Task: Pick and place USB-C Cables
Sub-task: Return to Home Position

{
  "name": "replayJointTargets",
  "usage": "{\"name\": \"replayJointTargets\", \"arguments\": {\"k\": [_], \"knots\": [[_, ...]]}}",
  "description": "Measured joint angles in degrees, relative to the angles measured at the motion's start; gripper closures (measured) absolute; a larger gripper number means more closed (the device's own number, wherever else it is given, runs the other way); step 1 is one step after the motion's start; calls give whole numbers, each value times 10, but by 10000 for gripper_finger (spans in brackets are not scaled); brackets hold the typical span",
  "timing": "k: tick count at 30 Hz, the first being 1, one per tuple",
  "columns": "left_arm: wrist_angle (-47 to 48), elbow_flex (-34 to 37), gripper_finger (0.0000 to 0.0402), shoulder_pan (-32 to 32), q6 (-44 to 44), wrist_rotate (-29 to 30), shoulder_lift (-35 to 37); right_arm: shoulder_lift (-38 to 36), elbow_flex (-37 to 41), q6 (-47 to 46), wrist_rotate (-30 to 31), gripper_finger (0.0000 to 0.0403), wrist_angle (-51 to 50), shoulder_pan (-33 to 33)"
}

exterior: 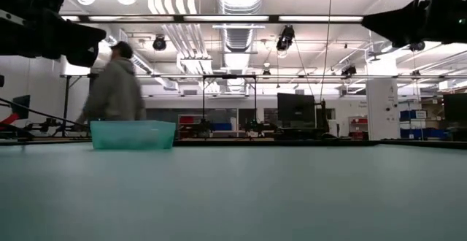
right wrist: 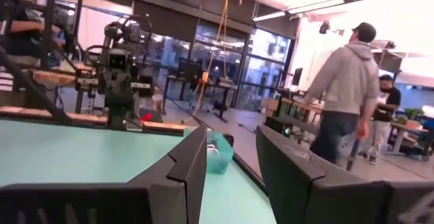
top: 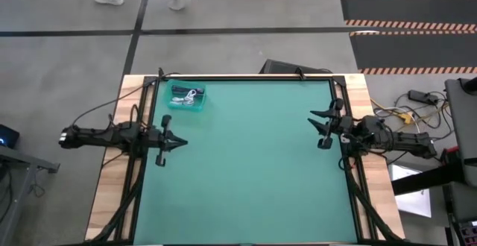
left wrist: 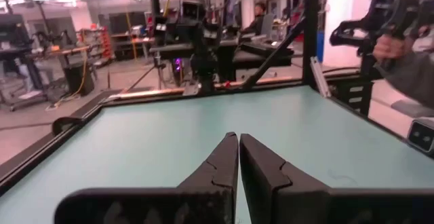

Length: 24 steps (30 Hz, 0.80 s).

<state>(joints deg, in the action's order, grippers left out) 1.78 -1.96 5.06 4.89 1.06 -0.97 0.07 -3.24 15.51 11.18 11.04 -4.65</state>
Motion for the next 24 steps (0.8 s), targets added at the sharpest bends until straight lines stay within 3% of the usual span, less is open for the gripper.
{"name": "replayJointTargets", "arguments": {"k": [5,13,19,24], "knots": [[-40,14,401,0,-1,-8,0,4,19,6,-14,285,31,0],[-57,15,401,0,0,-8,-10,9,25,-41,-98,284,24,0],[-56,15,401,0,0,-8,-26,28,25,-143,-97,284,11,0],[-56,16,401,0,0,-8,-36,40,25,-155,-97,284,12,0]]}}
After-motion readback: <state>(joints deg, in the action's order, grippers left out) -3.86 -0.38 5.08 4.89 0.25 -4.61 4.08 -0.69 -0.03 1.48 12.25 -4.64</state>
